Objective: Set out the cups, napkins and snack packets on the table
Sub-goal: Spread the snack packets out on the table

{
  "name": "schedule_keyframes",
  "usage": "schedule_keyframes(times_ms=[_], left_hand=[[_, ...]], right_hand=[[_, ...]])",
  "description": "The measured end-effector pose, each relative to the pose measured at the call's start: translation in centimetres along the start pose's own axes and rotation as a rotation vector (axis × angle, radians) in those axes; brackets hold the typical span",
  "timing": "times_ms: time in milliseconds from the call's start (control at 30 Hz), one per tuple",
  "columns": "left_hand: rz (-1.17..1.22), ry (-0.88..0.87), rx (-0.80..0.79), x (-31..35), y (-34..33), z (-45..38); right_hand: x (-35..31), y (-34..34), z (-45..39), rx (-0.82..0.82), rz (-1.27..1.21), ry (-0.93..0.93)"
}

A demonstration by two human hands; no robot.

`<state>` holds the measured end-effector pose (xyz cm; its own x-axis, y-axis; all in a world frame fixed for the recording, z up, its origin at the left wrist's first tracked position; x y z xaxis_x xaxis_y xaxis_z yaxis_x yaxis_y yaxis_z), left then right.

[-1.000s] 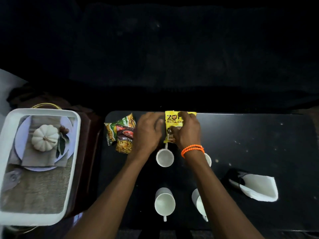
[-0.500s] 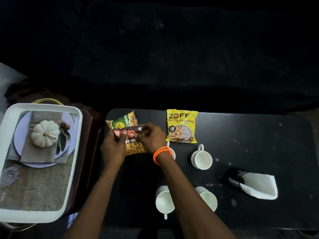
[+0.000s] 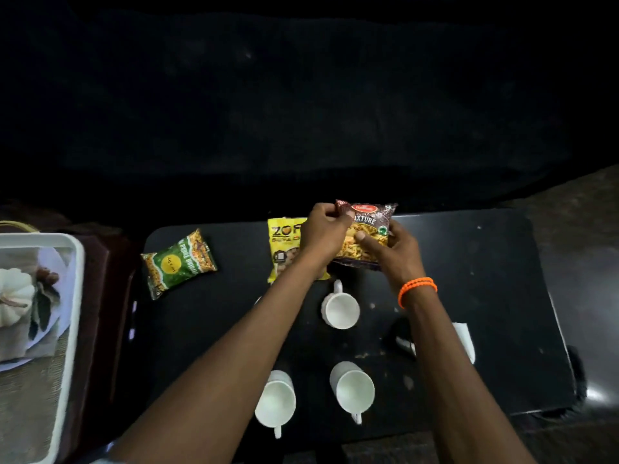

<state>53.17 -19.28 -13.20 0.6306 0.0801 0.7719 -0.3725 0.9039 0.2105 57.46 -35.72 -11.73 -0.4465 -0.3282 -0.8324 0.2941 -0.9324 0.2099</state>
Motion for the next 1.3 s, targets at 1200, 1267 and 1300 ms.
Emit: schedule_keyframes(times_ms=[1200,1267,1300], left_hand=[[-0.450,-0.423,-0.058,2.4,9.0,1.7],[-0.567,-0.442,0.146,1.2,16.4,1.8],[-0.645,-0.432,0.219,0.2,19.7,1.8]], right_hand=[[-4.6,-3.9,2.5,0.144,0.629,0.470],[-5.5,-9.6,5.2,-0.007,0.557,0.535],[-5.8,-12.5,6.4,-0.077,0.511,0.544]])
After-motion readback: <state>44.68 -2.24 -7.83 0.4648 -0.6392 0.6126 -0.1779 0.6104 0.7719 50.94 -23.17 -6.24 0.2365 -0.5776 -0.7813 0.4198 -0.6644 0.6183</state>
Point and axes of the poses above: each hand's wrist, its own z-axis away from the middle knuckle, its own y-axis out of the back of the hand, x = y × z, the point moved 9 cm from there along -z, towards the middle knuckle, and after that the axes turned 4 degrees about -z, right-handed, at the moved point
